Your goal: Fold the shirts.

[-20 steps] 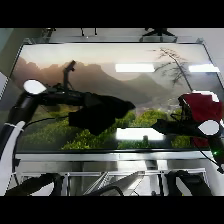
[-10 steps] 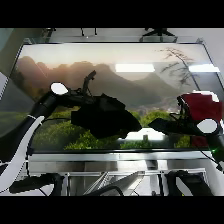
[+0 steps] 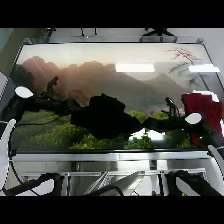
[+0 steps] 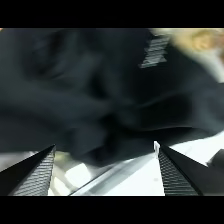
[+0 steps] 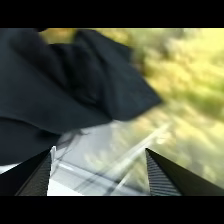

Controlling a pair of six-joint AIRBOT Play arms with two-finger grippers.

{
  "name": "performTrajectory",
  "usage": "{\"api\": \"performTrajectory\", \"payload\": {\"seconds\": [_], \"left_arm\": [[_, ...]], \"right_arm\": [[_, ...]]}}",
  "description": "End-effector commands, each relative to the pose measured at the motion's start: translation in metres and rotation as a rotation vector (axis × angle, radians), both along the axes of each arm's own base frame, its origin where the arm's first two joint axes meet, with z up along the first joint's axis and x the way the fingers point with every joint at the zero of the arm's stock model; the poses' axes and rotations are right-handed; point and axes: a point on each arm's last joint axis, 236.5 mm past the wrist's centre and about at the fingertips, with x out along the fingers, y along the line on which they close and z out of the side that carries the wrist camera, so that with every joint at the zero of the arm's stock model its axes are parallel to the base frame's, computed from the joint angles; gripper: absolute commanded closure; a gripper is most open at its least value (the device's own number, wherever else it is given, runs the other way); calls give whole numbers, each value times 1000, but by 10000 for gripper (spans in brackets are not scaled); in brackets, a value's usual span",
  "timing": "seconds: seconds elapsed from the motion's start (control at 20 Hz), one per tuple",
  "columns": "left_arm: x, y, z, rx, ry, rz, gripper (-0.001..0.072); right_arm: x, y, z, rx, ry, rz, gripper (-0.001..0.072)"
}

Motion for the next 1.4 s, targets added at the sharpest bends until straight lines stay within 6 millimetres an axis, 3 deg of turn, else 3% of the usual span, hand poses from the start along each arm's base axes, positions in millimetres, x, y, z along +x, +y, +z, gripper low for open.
{"api": "performTrajectory", "payload": {"seconds": [0.0, 0.2, 0.4, 0.45, 0.5, 0.55, 0.6, 0.65, 0.8, 1.0, 1.1, 1.2, 1.25, 1.3, 1.35], "left_arm": [[-9, 36, -53, 45, 66, 132, 8], [7, 4, -77, -57, 66, 131, 8], [24, -31, -98, -54, 92, 34, 13], [30, -39, -101, -53, 93, 18, 122], [34, -46, -103, -52, 88, -4, 200], [38, -52, -103, -56, 90, -17, 335], [40, -55, -103, -61, 94, -26, 553], [41, -58, -100, -64, 89, -42, 696], [45, -60, -80, -85, 69, -81, 696], [52, -43, -47, -88, -3, -50, 695], [50, -29, -37, -86, -22, -13, 695], [47, -15, -30, -88, -33, 13, 695], [44, -10, -27, -88, -37, 27, 695], [40, -6, -26, -87, -38, 40, 696], [37, -1, -26, -85, -36, 51, 695]], "right_arm": [[19, 43, 2, 157, -135, 117, 72], [32, 84, 0, 294, -227, 176, 73], [47, 94, -13, 307, -209, 182, 83], [50, 94, -13, 307, -212, 183, 259], [52, 95, -11, 309, -223, 190, 518], [53, 96, -7, 315, -237, 203, 694], [53, 97, -2, 325, -243, 211, 691], [53, 97, 2, 337, -247, 218, 691], [56, 94, 16, 378, -258, 229, 692], [64, 73, 41, 415, -305, 202, 690], [62, 64, 60, 441, -337, 209, 426], [55, 63, 76, 449, -391, 255, 397], [49, 65, 78, 432, -405, 289, 254], [44, 68, 77, 417, -407, 317, 192], [40, 72, 75, 411, -391, 325, 191]]}}
